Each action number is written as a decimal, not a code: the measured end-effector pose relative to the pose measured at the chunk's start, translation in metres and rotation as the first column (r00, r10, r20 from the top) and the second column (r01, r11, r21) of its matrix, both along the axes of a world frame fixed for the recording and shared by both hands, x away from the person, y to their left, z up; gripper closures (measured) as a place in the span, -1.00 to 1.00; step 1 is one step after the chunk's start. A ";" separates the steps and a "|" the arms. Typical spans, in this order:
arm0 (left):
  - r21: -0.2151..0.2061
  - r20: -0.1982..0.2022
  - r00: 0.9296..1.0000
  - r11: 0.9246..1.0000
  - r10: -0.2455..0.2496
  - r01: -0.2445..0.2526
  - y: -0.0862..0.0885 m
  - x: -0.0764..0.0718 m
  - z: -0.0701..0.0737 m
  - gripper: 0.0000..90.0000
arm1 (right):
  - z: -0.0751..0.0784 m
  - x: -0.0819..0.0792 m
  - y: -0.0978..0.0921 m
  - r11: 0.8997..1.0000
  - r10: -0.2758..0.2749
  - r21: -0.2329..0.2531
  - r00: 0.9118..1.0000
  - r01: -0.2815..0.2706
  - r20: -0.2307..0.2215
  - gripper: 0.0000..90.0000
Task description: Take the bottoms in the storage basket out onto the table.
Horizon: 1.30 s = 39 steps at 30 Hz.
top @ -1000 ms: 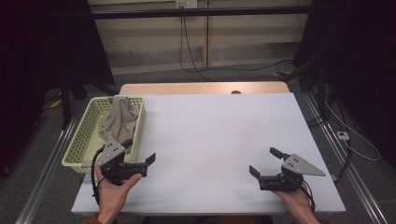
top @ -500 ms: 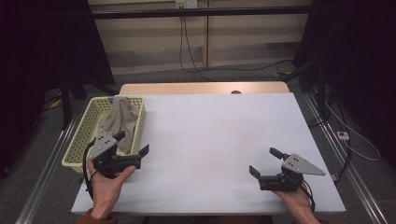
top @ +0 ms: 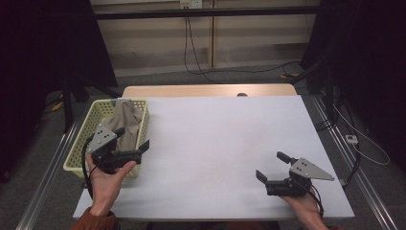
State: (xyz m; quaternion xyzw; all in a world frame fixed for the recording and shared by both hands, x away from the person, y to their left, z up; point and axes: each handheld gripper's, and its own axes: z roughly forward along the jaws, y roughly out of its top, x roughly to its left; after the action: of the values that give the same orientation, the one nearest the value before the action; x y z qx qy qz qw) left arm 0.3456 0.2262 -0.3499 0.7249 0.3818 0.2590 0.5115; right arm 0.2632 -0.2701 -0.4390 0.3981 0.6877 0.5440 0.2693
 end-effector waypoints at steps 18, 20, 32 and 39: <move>-0.012 -0.014 0.999 0.999 0.034 -0.034 0.010 0.024 0.007 -0.91 | 0.000 0.000 0.001 1.000 0.007 0.002 1.000 -0.007 -0.004 -1.00; -0.006 -0.017 0.999 0.999 0.041 -0.041 0.011 0.027 0.008 -0.91 | 0.000 0.000 0.001 1.000 0.009 0.001 1.000 -0.009 -0.004 -1.00; 0.009 -0.033 0.997 0.997 0.074 -0.074 0.020 0.044 0.015 -0.89 | 0.000 0.001 0.002 1.000 0.014 -0.002 1.000 -0.014 -0.005 -1.00; 0.023 -0.059 0.993 0.995 0.098 -0.097 0.027 0.058 0.018 -0.90 | -0.001 0.001 0.001 1.000 0.016 -0.001 1.000 -0.016 -0.005 -1.00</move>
State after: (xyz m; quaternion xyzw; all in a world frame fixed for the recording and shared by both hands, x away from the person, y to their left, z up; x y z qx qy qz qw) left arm 0.4032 0.2532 -0.3319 0.7179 0.4293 0.2658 0.4793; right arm 0.2639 -0.2686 -0.4396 0.3939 0.6918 0.5449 0.2633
